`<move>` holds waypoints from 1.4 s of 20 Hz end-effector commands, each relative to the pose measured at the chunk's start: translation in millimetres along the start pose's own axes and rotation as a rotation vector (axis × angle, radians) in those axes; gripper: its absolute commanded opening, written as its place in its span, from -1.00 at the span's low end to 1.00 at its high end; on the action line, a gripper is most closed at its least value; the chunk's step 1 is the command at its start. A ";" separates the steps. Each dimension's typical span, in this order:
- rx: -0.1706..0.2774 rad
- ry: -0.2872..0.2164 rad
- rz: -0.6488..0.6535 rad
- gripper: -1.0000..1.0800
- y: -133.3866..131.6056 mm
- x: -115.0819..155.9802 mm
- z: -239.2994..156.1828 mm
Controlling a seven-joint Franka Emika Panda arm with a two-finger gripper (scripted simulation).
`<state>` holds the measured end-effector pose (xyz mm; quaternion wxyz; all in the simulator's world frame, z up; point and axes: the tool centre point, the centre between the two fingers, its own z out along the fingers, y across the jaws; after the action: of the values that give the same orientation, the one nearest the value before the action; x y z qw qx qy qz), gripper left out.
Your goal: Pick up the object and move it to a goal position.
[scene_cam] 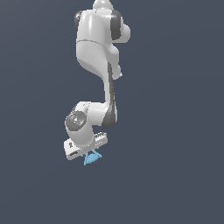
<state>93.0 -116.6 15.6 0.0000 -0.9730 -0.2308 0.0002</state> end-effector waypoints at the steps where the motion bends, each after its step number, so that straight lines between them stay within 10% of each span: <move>1: 0.000 0.000 0.000 -1.00 0.1 0.1 -0.1; 16: 0.000 0.000 0.000 -1.00 -18.6 0.6 -5.4; 28: 0.000 0.000 0.000 -1.00 -109.3 4.1 -30.8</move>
<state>54.4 -32.6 41.6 -0.0001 -0.9731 -0.2303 0.0004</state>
